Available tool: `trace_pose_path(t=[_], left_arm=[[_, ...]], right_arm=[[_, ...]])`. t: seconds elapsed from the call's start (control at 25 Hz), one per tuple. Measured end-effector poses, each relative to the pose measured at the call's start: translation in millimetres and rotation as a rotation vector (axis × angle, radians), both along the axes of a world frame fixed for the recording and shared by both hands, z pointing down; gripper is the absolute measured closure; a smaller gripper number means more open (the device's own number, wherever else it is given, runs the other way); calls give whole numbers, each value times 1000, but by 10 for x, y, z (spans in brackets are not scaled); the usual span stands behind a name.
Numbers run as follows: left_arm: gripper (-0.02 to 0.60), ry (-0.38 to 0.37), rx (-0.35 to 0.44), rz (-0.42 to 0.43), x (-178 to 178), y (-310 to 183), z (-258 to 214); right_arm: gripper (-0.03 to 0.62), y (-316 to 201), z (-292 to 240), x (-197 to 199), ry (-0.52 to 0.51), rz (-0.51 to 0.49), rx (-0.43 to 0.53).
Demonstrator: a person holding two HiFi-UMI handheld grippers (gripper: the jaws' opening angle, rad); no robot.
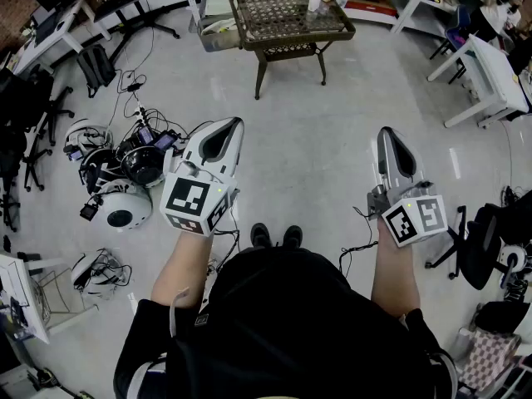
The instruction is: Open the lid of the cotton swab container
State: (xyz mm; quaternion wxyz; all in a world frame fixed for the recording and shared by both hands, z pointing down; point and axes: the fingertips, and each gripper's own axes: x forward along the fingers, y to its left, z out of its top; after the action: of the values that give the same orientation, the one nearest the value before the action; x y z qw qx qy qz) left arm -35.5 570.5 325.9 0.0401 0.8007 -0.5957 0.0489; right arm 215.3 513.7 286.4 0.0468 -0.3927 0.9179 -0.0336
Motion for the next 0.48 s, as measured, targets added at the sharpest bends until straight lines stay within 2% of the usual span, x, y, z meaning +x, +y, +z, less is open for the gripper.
trace_pose_path(t=[0.48], left_arm=[[584, -13, -20, 3, 284, -105, 31]], right_arm=[[588, -98, 81, 208, -20, -23, -25]])
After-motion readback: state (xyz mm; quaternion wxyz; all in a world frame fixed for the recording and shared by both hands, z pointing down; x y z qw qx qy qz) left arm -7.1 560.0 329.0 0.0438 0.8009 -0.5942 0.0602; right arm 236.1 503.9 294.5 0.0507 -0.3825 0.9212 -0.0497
